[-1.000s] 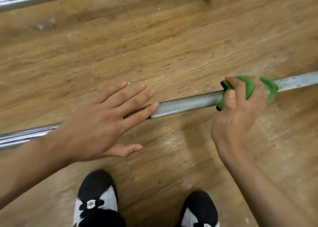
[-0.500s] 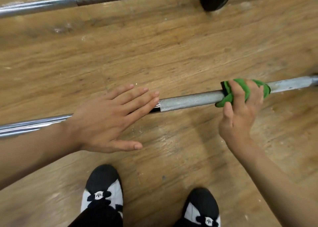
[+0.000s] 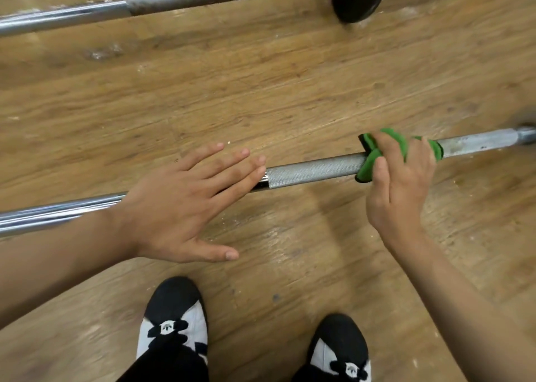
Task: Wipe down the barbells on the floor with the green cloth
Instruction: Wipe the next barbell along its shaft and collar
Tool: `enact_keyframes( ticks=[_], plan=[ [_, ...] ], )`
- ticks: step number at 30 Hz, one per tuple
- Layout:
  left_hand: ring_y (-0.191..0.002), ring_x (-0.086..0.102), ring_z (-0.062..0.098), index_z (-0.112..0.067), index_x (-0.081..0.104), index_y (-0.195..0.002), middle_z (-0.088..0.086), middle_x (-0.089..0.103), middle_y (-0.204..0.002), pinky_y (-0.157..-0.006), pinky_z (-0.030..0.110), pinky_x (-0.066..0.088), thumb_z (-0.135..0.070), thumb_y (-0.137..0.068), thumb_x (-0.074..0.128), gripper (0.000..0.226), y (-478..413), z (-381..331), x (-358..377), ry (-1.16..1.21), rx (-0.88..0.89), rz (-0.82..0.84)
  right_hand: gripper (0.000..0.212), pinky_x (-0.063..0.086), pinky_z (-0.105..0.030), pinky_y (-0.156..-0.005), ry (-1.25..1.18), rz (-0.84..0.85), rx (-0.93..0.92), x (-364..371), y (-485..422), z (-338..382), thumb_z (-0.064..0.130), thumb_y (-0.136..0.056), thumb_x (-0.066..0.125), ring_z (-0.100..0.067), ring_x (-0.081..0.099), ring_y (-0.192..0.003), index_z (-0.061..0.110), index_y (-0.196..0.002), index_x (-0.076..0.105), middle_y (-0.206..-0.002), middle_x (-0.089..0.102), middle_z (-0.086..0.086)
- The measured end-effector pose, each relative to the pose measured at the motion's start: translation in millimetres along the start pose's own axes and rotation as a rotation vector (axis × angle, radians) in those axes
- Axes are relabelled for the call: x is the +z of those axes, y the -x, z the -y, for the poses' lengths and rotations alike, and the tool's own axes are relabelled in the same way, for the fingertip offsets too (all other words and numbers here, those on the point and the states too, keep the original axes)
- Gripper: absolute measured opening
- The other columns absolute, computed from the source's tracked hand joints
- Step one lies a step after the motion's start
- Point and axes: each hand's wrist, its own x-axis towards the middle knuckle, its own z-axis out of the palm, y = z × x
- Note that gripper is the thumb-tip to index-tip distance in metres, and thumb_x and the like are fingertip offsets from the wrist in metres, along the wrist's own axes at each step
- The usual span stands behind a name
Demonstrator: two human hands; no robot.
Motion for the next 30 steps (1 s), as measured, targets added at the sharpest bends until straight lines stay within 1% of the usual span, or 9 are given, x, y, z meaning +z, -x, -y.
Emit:
enact_keyframes(
  ticks=[3,6,9,11,14,18,22,26,30],
  plan=[
    [-0.16,0.018,0.03,-0.006,0.012,-0.166,0.012,0.014,-0.174,-0.127,0.055,0.018,-0.089,-0.092,0.02,0.111,0.1,-3.6,-0.5,0.022,-0.029,0.006,0.044,0.032,-0.061,-0.113,-0.028,-0.077,0.252,7.6,-1.5,51.4,0.035,-0.107,0.033,-0.035,0.048,-0.108,0.009,-0.107,0.068,-0.103,0.052,-0.017],
    [-0.16,0.019,0.03,-0.005,0.012,-0.166,0.012,0.013,-0.174,-0.126,0.054,0.019,-0.091,-0.091,0.021,0.114,1.3,-6.9,-1.1,0.041,-0.034,0.024,0.06,0.024,-0.054,-0.12,-0.153,0.099,-0.032,11.0,25.8,112.7,0.046,-0.109,0.019,-0.031,0.048,-0.11,0.012,-0.113,0.069,-0.107,0.055,-0.014],
    [-0.159,0.02,0.03,-0.005,0.012,-0.166,0.013,0.012,-0.174,-0.126,0.053,0.02,-0.091,-0.09,0.02,0.115,2.7,-9.3,-1.6,0.042,-0.02,0.032,0.063,0.023,-0.049,-0.121,-0.105,0.238,-0.311,4.5,32.2,92.2,0.05,-0.108,0.018,-0.032,0.052,-0.121,0.016,-0.132,0.065,-0.124,0.06,-0.018],
    [-0.16,0.019,0.03,-0.005,0.012,-0.166,0.012,0.011,-0.174,-0.127,0.053,0.019,-0.092,-0.09,0.02,0.116,4.2,-12.9,-1.6,0.051,-0.025,0.031,0.055,0.023,-0.052,-0.121,-0.056,0.164,-0.215,-3.1,29.3,48.5,0.041,-0.108,0.025,-0.033,0.05,-0.125,0.012,-0.13,0.066,-0.128,0.058,-0.021],
    [-0.16,0.018,0.031,-0.005,0.016,-0.166,0.013,0.014,-0.174,-0.127,0.054,0.018,-0.093,-0.088,0.024,0.117,6.5,-19.8,-0.9,0.047,-0.029,0.019,0.05,0.031,-0.063,-0.114,-0.013,0.015,0.088,-19.8,22.5,-3.8,0.029,-0.108,0.026,-0.037,0.046,-0.128,0.006,-0.126,0.066,-0.131,0.055,-0.023],
    [-0.16,0.017,0.032,-0.004,0.017,-0.165,0.013,0.014,-0.174,-0.126,0.055,0.019,-0.094,-0.086,0.029,0.12,9.5,-29.1,0.1,0.039,-0.02,0.027,0.058,0.025,-0.061,-0.119,-0.093,-0.095,0.338,-13.7,21.1,31.2,0.039,-0.11,0.021,-0.04,0.044,-0.133,0.005,-0.112,0.068,-0.13,0.052,-0.024],
    [-0.16,0.019,0.031,-0.004,0.02,-0.165,0.014,0.015,-0.173,-0.125,0.055,0.02,-0.095,-0.085,0.03,0.122,13.6,-40.2,-1.0,0.03,-0.025,0.041,0.073,0.016,-0.051,-0.125,-0.133,0.107,0.002,-6.2,56.2,89.5,0.054,-0.107,0.013,-0.033,0.05,-0.12,0.01,-0.115,0.07,-0.117,0.056,-0.016],
    [-0.16,0.018,0.031,-0.004,0.021,-0.164,0.014,0.016,-0.173,-0.125,0.056,0.02,-0.094,-0.086,0.03,0.12,17.8,-50.2,-1.8,0.026,-0.023,0.046,0.058,0.027,-0.052,-0.117,-0.039,0.195,-0.347,-20.8,55.1,27.1,0.051,-0.108,0.022,-0.037,0.053,-0.118,0.018,-0.135,0.061,-0.124,0.06,-0.021],
    [-0.16,0.018,0.032,-0.004,0.025,-0.163,0.014,0.018,-0.173,-0.125,0.057,0.017,-0.093,-0.085,0.031,0.119,19.8,-60.7,-1.1,0.02,-0.028,0.039,0.062,0.031,-0.068,-0.11,0.003,-0.01,0.037,-34.6,47.7,-29.0,0.044,-0.111,0.021,-0.041,0.052,-0.119,0.007,-0.126,0.068,-0.124,0.061,-0.021]
  ],
)
